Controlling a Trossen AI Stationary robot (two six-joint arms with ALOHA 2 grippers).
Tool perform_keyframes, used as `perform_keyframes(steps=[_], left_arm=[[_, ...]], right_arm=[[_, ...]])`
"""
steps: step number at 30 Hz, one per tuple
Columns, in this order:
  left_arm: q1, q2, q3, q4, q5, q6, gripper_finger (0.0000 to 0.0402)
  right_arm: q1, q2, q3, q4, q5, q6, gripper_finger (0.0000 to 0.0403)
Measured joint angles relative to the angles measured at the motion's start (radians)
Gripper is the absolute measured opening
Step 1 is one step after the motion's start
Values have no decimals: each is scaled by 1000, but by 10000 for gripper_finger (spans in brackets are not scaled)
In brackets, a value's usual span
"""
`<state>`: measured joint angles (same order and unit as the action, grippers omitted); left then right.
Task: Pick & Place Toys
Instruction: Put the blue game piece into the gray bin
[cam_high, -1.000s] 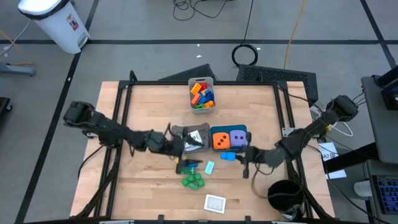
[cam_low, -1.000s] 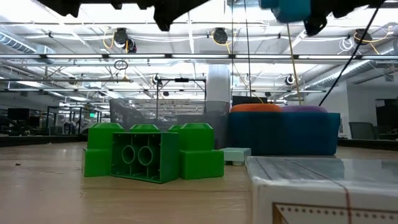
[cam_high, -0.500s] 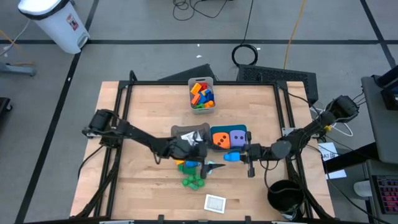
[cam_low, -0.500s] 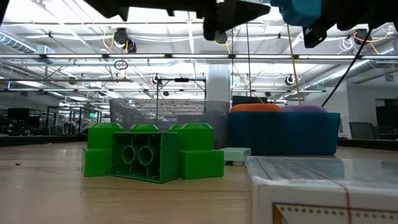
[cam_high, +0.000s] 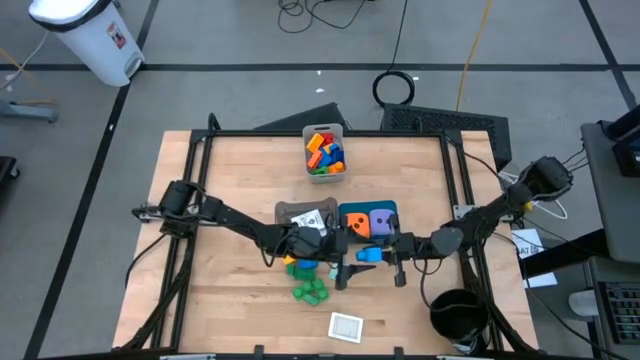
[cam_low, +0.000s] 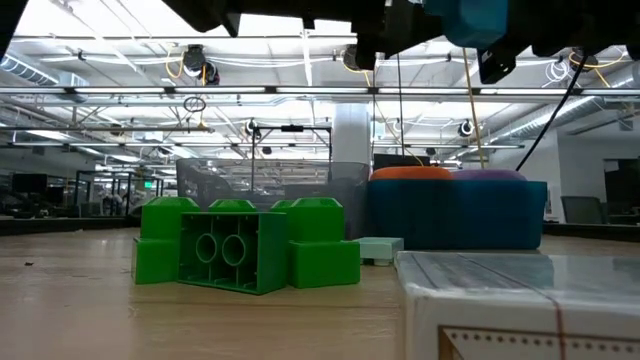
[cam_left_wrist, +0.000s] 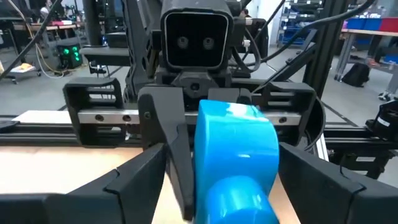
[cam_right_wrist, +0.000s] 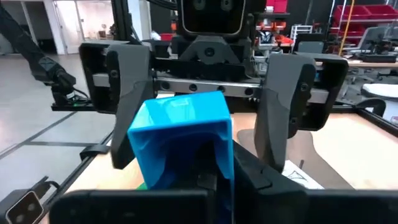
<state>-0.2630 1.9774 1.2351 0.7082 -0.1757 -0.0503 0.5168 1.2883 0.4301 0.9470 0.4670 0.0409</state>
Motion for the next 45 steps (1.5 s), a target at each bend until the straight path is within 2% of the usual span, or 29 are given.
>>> perform_keyframes(steps=[3,10,11,15,19,24,28,33,37,45], left_arm=[[0,0,0,-3,-1,-3,274],[1,-2,0,-22,-26,8,148],[1,-2,1,-18,-19,8,140],[-6,-24,1,-41,39,49,141],[-35,-113,0,-151,35,97,141],[-84,-243,1,-328,-56,101,141],[-123,-288,-4,-388,-131,121,141],[-128,-311,-11,-450,-266,161,141],[-53,-312,-43,-432,-282,152,141],[224,-312,-81,-414,-82,45,141]], right_arm=[[-8,20,0,23,-4,10,8],[-13,23,-5,23,0,23,12],[-12,23,-4,28,-9,25,17],[-11,20,-1,3,-32,18,61],[-9,-19,2,-35,-35,22,123],[20,-120,0,-155,-21,22,192],[58,-202,1,-235,-24,40,224],[101,-247,-1,-239,-24,51,232],[109,-252,-1,-239,-23,47,222],[109,-252,-1,-234,-23,44,206]])
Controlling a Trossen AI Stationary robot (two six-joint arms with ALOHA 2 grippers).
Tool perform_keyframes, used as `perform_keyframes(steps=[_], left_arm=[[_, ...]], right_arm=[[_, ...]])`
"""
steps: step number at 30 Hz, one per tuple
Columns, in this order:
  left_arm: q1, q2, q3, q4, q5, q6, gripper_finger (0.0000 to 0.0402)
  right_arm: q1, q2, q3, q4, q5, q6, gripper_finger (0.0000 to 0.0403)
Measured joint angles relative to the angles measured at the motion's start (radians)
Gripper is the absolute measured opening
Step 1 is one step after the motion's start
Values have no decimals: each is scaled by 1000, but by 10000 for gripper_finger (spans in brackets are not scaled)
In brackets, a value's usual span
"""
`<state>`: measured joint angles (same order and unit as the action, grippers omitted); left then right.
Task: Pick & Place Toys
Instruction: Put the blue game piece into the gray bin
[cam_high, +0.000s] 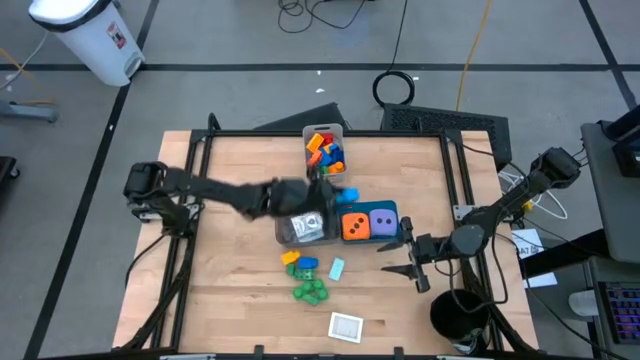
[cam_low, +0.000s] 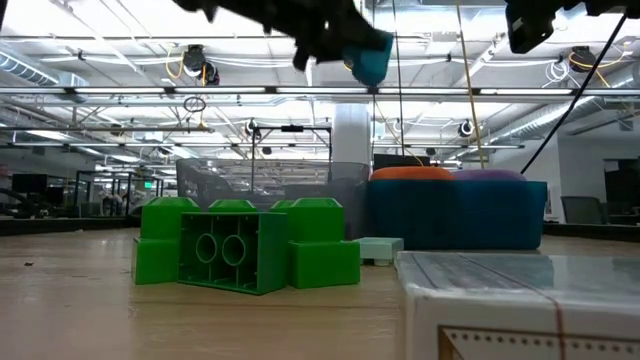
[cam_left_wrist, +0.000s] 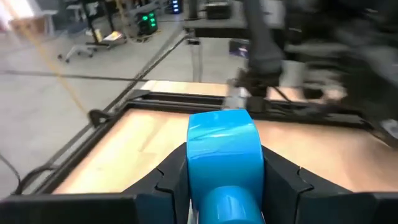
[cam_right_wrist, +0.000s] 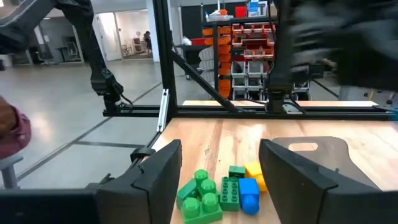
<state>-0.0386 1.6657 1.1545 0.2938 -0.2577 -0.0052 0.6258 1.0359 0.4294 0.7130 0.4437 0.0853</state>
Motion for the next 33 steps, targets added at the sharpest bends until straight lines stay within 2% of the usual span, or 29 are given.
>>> perform_keyframes(steps=[5,11,15,18,22,33], left_arm=[[164,0,0,-9,93,-42,141],[319,4,0,-61,151,-48,141],[412,25,-66,41,254,-64,141],[467,37,-120,82,258,-96,141],[501,51,-154,81,258,-147,141],[491,157,-168,103,257,-156,141]], right_arm=[[0,0,0,-16,0,-21,205],[0,0,0,-23,0,-32,205],[0,0,0,-23,0,-72,203],[-3,0,0,-23,0,-75,201],[-17,0,0,-23,0,-82,201],[-51,0,0,-52,0,-67,201]])
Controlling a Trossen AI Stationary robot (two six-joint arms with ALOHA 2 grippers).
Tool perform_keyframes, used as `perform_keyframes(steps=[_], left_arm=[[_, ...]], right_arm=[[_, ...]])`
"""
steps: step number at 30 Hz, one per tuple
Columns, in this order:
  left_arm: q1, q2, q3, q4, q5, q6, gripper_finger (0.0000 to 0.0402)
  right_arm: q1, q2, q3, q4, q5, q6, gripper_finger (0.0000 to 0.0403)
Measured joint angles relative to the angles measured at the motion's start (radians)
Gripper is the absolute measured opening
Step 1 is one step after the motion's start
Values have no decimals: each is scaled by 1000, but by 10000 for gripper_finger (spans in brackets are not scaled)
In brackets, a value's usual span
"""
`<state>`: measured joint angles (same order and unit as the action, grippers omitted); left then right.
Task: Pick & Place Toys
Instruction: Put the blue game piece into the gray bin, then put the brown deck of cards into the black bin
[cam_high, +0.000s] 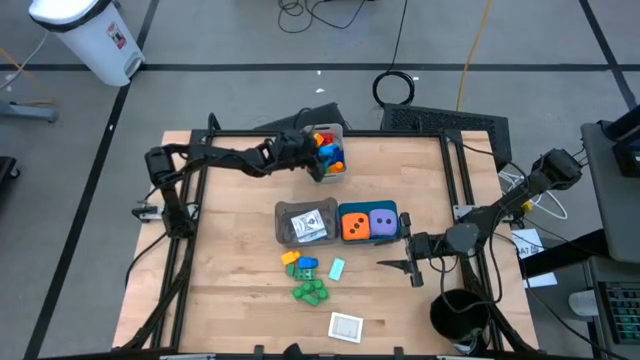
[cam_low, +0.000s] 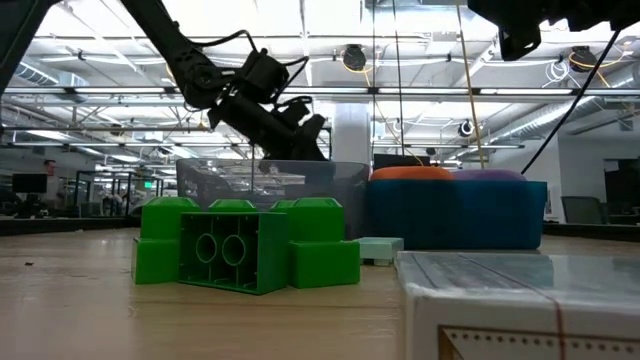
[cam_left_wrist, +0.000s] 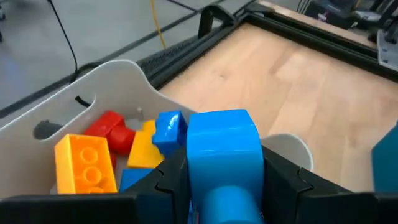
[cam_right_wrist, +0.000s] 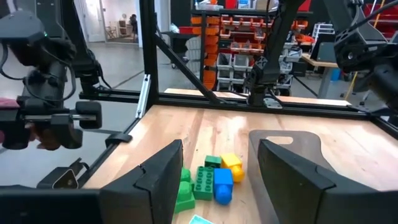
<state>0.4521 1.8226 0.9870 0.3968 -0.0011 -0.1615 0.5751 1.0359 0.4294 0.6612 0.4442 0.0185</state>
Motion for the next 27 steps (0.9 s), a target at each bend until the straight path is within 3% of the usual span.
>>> perform_keyframes(steps=[17,23,27], left_arm=[[-5,-17,0,3,1,-27,285],[-2,-215,2,-177,129,-138,295],[-47,-399,-9,-337,184,-113,296]], right_arm=[[0,0,0,-9,-1,-1,201],[2,0,0,-8,-4,13,201],[3,0,0,-8,-13,64,201]])
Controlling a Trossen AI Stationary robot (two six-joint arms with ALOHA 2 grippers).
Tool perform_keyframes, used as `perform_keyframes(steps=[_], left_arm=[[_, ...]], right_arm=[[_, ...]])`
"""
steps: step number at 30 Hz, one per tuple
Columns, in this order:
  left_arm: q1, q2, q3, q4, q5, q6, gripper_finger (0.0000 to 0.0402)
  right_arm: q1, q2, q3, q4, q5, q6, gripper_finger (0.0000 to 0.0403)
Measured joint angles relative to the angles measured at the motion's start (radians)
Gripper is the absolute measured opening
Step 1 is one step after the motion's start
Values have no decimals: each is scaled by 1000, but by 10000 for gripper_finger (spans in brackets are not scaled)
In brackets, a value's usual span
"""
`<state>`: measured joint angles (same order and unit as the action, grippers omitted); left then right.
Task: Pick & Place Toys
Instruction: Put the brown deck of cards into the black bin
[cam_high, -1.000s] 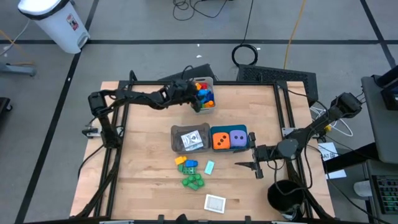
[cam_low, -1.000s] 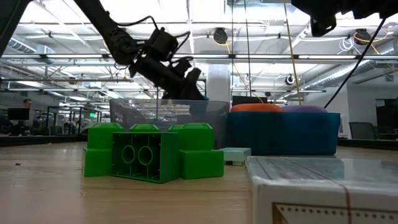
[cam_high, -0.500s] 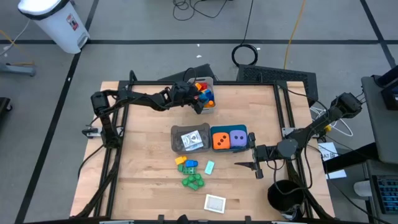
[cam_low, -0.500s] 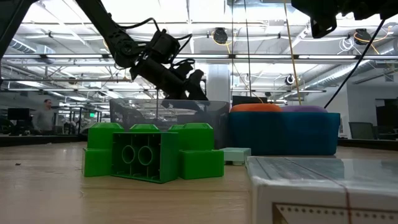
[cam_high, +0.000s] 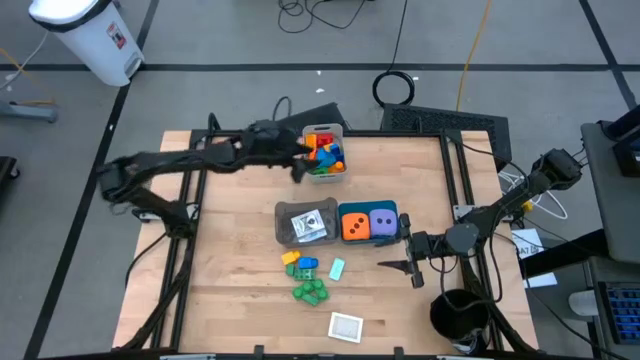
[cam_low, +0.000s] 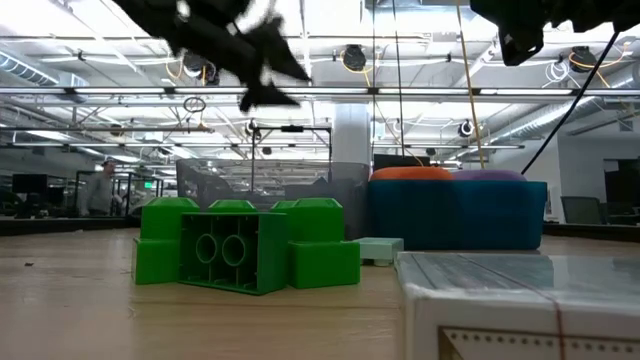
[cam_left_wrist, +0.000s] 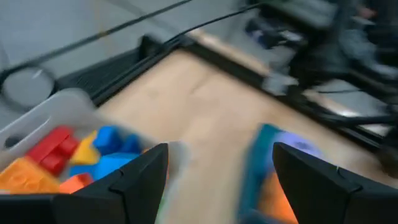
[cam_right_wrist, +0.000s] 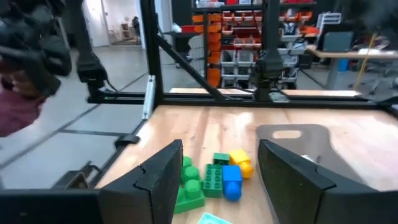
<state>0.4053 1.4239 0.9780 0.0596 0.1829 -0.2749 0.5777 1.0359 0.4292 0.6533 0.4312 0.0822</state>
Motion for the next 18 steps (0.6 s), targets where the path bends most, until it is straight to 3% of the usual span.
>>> perform_keyframes(steps=[4,9,14,18], left_arm=[[-122,-192,-110,40,-46,32,296],[-287,-398,-322,145,-273,1,296],[-397,-526,-487,179,-393,-89,296],[-457,-588,-562,198,-451,-129,296]], right_arm=[[0,2,0,11,-57,49,201],[0,62,0,186,-122,104,201],[-1,248,14,542,-162,189,201],[33,407,161,512,-251,76,202]])
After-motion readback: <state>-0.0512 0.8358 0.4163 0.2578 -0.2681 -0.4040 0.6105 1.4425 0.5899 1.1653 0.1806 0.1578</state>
